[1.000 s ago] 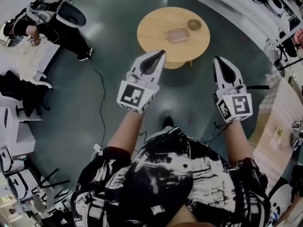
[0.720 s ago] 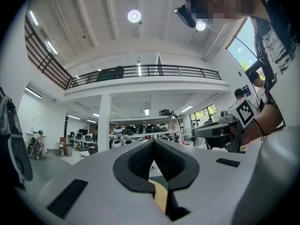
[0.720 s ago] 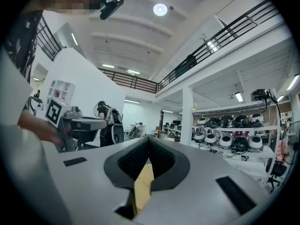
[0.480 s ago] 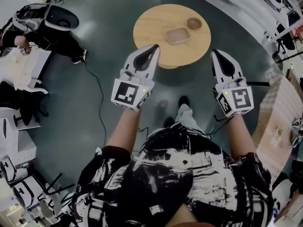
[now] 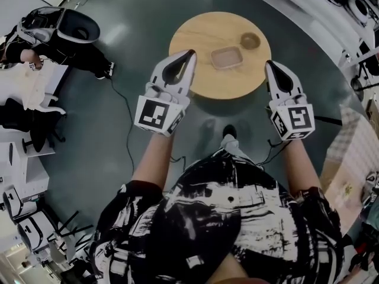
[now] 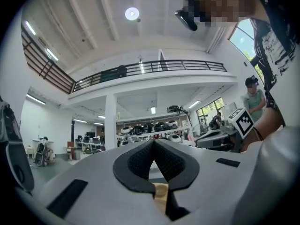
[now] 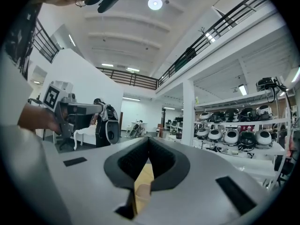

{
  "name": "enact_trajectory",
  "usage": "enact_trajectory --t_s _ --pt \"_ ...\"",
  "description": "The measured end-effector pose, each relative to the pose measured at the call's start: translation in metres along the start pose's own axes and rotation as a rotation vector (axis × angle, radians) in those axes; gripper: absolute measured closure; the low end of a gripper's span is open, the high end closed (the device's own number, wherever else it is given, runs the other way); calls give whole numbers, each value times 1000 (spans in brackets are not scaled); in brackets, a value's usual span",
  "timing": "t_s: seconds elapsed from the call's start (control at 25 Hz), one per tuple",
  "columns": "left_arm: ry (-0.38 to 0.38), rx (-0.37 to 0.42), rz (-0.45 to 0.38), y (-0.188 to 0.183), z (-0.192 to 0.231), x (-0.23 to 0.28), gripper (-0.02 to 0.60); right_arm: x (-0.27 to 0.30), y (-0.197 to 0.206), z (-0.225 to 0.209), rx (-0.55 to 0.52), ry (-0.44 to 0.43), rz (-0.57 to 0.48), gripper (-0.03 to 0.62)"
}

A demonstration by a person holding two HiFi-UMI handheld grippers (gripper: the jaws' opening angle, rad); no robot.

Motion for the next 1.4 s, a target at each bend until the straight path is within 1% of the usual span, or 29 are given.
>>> enact_trajectory --t_s 0.24,0.36,0.48,0.68,0.88,1.08,1.2,1.4 --pt "-40 12 24 32 27 84 581 52 39 -75 20 -31 32 592" --pt "-61 19 32 48 37 106 581 71 64 -96 23 -60 52 592" --pt "-67 21 41 62 38 120 581 77 86 -110 35 -68 79 592" --pt "-79 1 72 84 57 131 581 94 108 -116 47 -77 128 592" --pt "-59 -27 81 110 81 151 581 112 126 -122 43 -59 161 592" --pt "-32 -57 92 149 105 177 581 136 167 -134 61 -44 216 592" --pt "-19 -80 116 163 109 183 581 141 180 -135 80 -38 249 592" --pt "-16 -114 174 200 121 182 581 151 215 -133 110 -34 304 592"
Point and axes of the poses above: the fingertips, and each gripper's own axes: x forward along the fingers, z to its left, y out of its underside, the point moved 6 cm from there along -x, backward along the fingers, and after that the axes turned 15 degrees about -z, right-handed, at the moved point
